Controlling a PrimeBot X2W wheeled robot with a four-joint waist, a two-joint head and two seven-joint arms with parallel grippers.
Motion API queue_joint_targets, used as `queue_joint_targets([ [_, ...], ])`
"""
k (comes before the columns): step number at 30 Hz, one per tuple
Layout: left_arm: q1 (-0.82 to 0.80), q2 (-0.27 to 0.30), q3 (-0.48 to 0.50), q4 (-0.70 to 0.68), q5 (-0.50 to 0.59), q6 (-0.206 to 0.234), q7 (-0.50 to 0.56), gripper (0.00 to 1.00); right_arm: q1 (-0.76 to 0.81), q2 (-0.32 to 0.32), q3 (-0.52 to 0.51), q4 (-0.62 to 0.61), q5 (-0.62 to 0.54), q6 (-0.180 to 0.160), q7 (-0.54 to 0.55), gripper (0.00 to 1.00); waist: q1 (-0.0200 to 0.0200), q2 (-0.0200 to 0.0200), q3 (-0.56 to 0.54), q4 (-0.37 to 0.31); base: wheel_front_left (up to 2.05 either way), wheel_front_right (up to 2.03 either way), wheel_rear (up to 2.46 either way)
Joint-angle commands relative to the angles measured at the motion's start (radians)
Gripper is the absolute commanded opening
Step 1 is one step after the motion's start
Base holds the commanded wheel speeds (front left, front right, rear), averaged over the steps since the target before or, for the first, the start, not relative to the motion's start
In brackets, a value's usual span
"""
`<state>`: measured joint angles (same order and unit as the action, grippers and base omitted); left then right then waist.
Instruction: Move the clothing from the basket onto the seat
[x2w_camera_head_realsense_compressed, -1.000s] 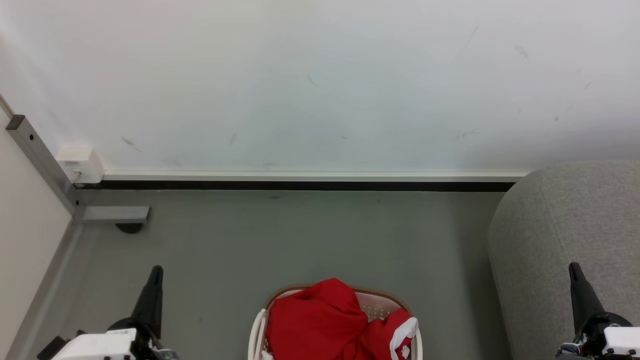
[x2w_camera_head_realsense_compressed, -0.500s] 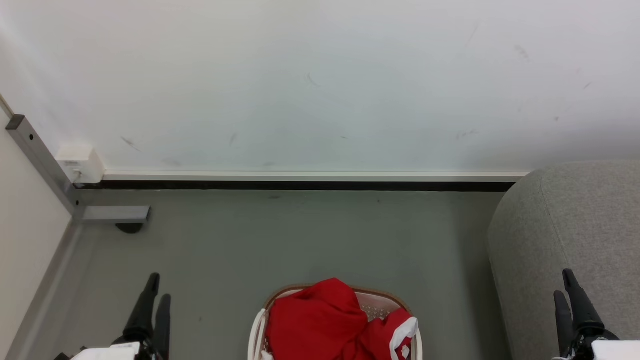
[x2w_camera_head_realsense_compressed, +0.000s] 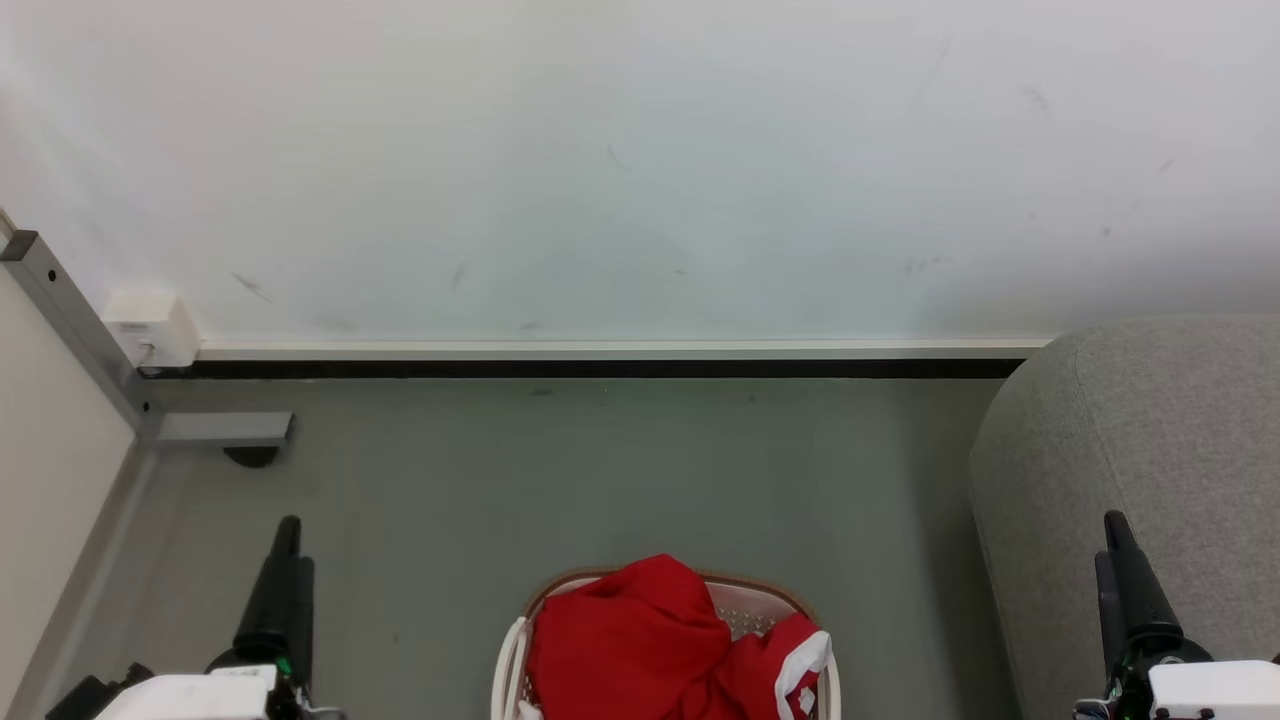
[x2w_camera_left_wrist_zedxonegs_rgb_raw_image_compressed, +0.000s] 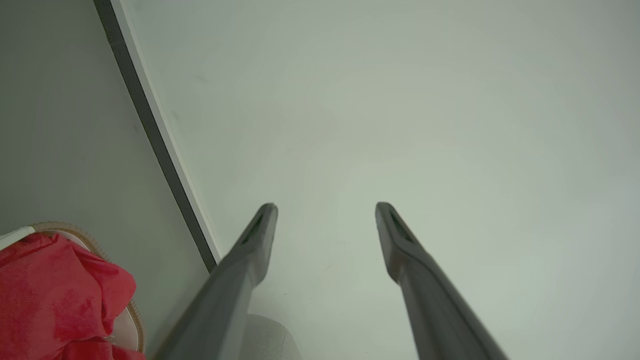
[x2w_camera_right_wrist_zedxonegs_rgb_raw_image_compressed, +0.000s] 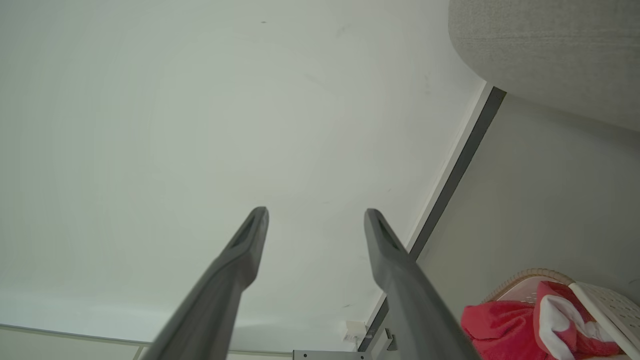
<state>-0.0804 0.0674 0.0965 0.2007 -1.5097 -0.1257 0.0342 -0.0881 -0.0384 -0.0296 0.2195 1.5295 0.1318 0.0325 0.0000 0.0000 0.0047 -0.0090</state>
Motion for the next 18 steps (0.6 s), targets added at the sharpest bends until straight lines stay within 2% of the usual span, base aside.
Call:
queue_joint_targets([
  [1, -0.013, 0.022, -0.01, -0.025, 0.048, -0.002, -0.015, 1.0, -0.028, -0.009, 0.011, -0.029, -0.044, 0.0, -0.013, 1.0, 0.0, 0.0, 0.001, -0.002, 0.0, 0.0, 0.0],
  [7, -0.011, 0.023, -0.014, -0.044, 0.14, -0.003, -0.036, 1.0, -0.029, -0.01, 0.027, -0.042, -0.139, 0.0, -0.034, 1.0, 0.0, 0.0, 0.002, -0.006, 0.0, 0.0, 0.0],
  [18, 0.003, 0.043, -0.038, -0.062, 0.407, -0.003, -0.078, 1.0, -0.031, -0.011, 0.066, -0.056, -0.388, -0.001, -0.077, 1.0, 0.0, 0.0, -0.002, -0.018, 0.0, 0.0, 0.0],
])
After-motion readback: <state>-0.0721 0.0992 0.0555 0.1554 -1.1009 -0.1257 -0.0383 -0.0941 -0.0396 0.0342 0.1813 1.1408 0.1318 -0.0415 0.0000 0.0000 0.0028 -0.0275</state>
